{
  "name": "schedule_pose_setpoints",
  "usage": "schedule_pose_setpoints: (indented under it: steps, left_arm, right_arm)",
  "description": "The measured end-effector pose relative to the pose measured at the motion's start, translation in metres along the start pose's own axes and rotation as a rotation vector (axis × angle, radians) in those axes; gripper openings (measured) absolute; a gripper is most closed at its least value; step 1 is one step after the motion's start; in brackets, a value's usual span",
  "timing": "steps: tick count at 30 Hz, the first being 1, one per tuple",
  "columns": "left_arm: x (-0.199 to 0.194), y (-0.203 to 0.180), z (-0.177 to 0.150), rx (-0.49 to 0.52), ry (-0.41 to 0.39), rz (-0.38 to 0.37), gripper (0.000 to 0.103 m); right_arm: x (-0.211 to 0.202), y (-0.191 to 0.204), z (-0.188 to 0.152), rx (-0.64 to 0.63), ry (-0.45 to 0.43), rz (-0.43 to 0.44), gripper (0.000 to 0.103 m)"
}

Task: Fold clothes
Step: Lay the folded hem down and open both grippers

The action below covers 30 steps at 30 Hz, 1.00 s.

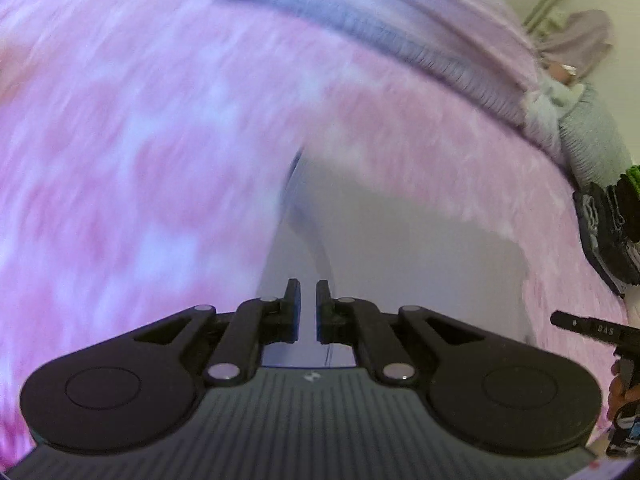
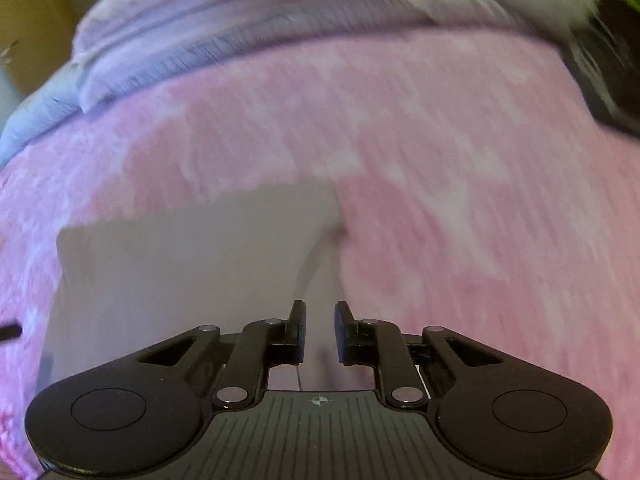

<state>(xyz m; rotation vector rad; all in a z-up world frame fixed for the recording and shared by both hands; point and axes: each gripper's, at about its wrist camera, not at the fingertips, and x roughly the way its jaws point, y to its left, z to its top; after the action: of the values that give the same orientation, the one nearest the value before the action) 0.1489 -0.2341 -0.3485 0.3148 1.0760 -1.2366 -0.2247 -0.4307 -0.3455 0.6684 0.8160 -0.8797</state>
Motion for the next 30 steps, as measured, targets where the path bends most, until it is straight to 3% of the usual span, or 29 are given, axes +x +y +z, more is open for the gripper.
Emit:
schedule_pose_setpoints:
  steps: [4,7,9,11,12,16,21,25,30]
  left_arm:
    - [0.046,-0.029,0.036,0.155,-0.067,-0.008,0.003]
    - [0.083,-0.033,0.047,0.175,-0.058,0.017,0.005]
    - [0.104,-0.027,0.044,0.191,-0.022,0.067,0.006]
    - [0.116,-0.017,0.036,0.190,-0.001,0.080,0.008]
    - [0.115,-0.017,0.033,0.196,-0.018,0.079,0.008]
    - [0.100,-0.018,0.036,0.188,0.001,0.086,0.007]
    - [0.047,-0.035,0.010,0.204,0.008,0.054,0.009]
    - [0.017,-0.048,-0.034,0.177,0.101,0.018,0.009]
    - [0.023,-0.053,-0.084,0.167,0.233,0.080,0.010]
  right_arm:
    - [0.036,0.021,0.032,-0.088,-0.089,0.023,0.012]
    - [0.067,0.026,0.044,-0.129,-0.122,0.009,0.012]
    - [0.094,0.026,0.047,-0.144,-0.095,-0.022,0.012]
    - [0.121,0.019,0.042,-0.150,-0.005,-0.052,0.012]
    - [0.122,0.015,0.037,-0.143,-0.035,-0.035,0.012]
    - [0.105,0.012,0.037,-0.145,-0.037,-0.057,0.012]
    - [0.035,0.014,0.013,-0.088,-0.053,-0.010,0.012]
    - [-0.004,0.027,-0.031,-0.086,0.032,0.024,0.012]
    - [0.007,0.033,-0.077,-0.076,0.181,0.006,0.012]
